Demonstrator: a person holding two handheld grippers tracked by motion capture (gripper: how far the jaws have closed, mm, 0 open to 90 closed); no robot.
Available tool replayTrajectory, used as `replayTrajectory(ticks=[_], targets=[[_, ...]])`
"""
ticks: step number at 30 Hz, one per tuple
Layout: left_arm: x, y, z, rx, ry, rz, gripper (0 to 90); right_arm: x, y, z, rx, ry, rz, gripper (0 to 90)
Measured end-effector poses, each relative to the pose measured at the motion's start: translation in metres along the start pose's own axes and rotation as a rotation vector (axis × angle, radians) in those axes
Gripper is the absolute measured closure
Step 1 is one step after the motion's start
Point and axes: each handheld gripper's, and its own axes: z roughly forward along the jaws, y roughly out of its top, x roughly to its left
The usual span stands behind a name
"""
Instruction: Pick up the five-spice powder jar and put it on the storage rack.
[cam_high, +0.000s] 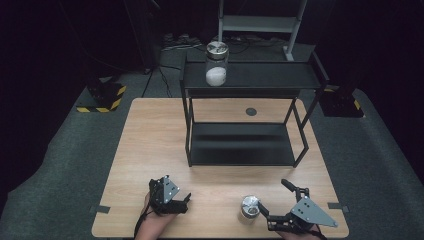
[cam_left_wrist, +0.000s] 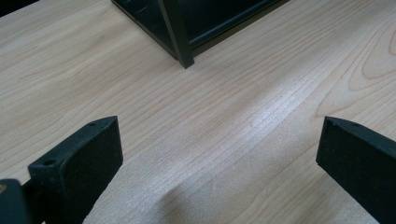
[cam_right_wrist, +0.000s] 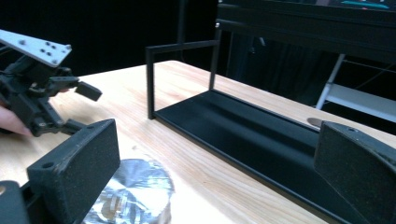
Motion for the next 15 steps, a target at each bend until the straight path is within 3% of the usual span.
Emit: replayTrajectory(ticks=[15], targets=[[0.002,0.000,0.000,0.003,-0.010,-0.006,0.6,0.009,-0.003,0.014,0.037,0.092,-0.021,0.0]])
